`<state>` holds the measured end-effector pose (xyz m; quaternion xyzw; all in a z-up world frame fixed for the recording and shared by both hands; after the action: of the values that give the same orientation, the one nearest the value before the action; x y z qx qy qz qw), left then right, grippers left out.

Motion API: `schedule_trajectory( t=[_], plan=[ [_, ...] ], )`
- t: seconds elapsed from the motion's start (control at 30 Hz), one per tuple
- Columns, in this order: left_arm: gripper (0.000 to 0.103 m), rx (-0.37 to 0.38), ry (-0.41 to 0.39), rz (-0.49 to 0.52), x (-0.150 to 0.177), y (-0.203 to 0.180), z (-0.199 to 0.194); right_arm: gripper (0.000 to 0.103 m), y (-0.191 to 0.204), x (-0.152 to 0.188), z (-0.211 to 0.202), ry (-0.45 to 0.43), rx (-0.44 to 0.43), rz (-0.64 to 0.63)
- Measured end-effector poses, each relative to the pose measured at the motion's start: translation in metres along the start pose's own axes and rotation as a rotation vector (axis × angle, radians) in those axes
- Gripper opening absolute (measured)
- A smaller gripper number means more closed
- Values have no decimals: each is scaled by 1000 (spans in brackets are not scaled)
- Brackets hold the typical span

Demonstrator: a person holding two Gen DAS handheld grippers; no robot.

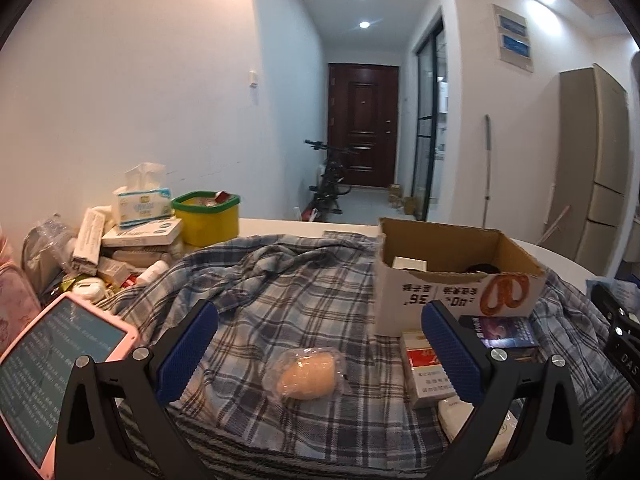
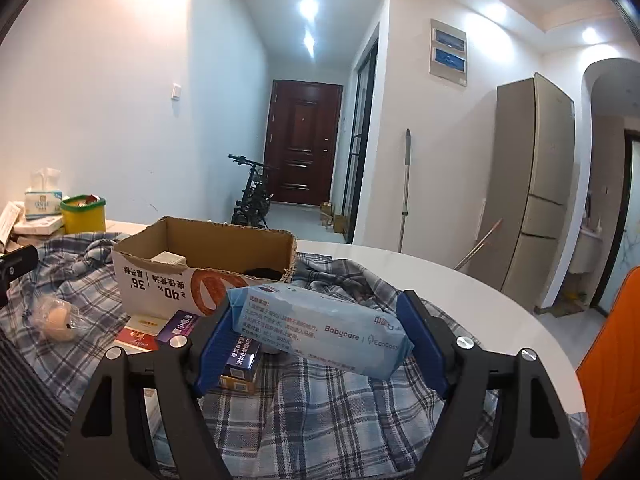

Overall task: Organize objects
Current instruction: 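Lower the right tool onto the blue wipe pack and close it, then grasp and lift the white tissue pack with the left tool while the right tool holds the wipe pack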

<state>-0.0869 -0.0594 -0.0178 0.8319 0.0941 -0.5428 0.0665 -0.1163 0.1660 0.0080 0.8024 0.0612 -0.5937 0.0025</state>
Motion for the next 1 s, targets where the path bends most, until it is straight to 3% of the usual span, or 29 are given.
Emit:
schedule_trajectory(
  t=[0.13,0.27,0.37,0.6,0.8,1.0],
  plan=[
    [103,101,100,-36,2,-3,1,77,-3,1,-3,-18,-21,25],
    [103,171,227,4,17,-26,7,77,-2,2,-14,-67,-50,34],
    [103,221,280,41,29,-49,6,77,-1,1,-20,-99,-64,44],
    [103,298,384,147,46,-99,13,77,-10,1,-19,-99,-75,90],
    [103,335,475,167,59,-116,24,77,-15,2,-20,-102,-81,115],
    [88,358,540,183,70,-123,35,77,-20,2,-22,-104,-87,135]
  ],
)
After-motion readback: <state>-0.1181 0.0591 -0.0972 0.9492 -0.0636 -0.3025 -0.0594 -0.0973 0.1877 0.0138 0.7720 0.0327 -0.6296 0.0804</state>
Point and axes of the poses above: each gripper's, at about its wrist camera, not at the fingertips, and z roughly the way its jaws point, y to its left, x to its underside, the point moved 2 cm from there along z, roughly the way its jaws point, and after that the axes turned 3 degrees about z, right-handed, at the moved point
